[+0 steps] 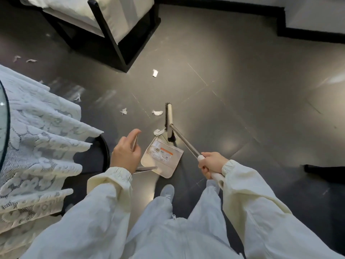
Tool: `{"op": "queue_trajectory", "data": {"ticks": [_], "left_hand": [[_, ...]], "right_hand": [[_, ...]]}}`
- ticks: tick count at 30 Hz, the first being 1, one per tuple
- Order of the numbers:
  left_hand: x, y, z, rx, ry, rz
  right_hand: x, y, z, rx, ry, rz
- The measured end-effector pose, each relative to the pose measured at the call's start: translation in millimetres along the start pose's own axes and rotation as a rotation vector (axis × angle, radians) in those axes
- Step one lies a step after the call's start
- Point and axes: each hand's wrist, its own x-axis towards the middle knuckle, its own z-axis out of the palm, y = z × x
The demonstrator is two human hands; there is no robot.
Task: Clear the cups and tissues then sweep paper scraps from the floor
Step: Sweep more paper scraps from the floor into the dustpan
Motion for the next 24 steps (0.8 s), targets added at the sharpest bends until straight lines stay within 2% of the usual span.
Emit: {"op": "queue_trajectory", "data": {"ticks": [4, 7, 12, 15, 19, 24], "left_hand": [[-15, 7, -1, -0.016, 0.04, -0.124], [-29, 13, 3, 0.0, 0.138, -0.225], [-51, 17, 12, 0.018, 0.294, -0.434], [-63, 24, 20, 0.007, 0.365, -0.493], [-65, 26, 34, -0.038, 0.407, -0.565], [-51, 16, 34, -0.165, 0.367, -0.642]], "right_hand": [[-9, -23, -28, -0.101, -0.067, -0.044], [-16, -39, -54, -0.223, -0.072, -0.101], [-13, -72, -113, -0.318, -0.057, -0.179], [2, -91, -134, -0.378, -0.023, -0.22], [35, -121, -135, -0.479, 0.002, -0.246], [74, -163, -100, -0.574, -0.001, -0.204]]}}
